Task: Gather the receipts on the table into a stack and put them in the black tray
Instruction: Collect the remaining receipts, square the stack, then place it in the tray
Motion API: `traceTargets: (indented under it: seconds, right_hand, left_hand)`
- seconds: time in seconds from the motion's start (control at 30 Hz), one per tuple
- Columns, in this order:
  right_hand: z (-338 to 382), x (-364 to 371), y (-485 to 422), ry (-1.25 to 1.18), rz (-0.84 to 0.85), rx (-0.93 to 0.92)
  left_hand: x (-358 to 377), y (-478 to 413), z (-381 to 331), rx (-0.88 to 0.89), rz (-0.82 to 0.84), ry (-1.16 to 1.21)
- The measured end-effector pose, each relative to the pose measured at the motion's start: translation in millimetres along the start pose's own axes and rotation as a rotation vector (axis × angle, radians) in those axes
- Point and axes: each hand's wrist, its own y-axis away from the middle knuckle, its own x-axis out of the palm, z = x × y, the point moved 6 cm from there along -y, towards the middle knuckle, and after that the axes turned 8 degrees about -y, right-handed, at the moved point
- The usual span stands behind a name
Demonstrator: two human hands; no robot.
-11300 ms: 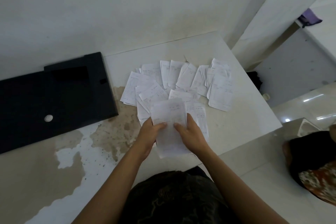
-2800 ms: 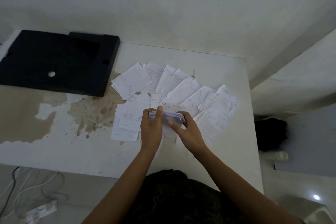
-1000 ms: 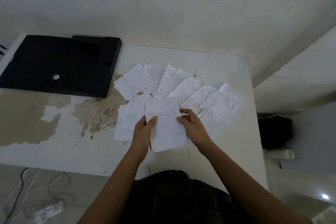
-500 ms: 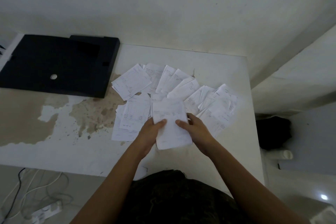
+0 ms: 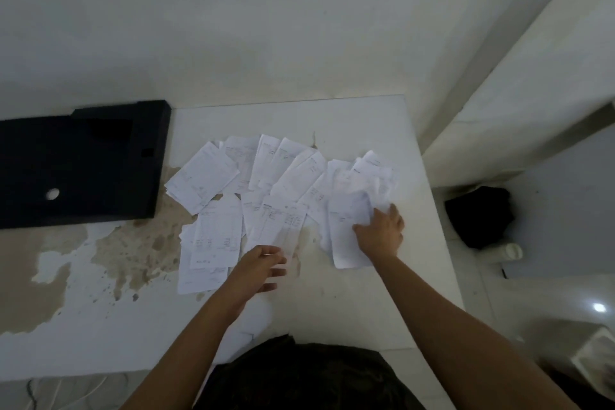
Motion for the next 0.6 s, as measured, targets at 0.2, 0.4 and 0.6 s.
traceTargets:
  seconds: [0.2,0.4,0.6]
  right_hand:
    - [9,2,9,-0.249,0.015,-0.039]
    - [-11,-12,13,-0.614,0.032,0.079]
    - [-19,-20,-12,-0.281,-0.033,0.015]
  left_hand:
    - [-24,3,1,0.003,-0.041,-0.050]
    - [-22,3,6,-0.004,-0.019,-0.041]
    - [-5,7,5,-0.012,0.018,-0.033]
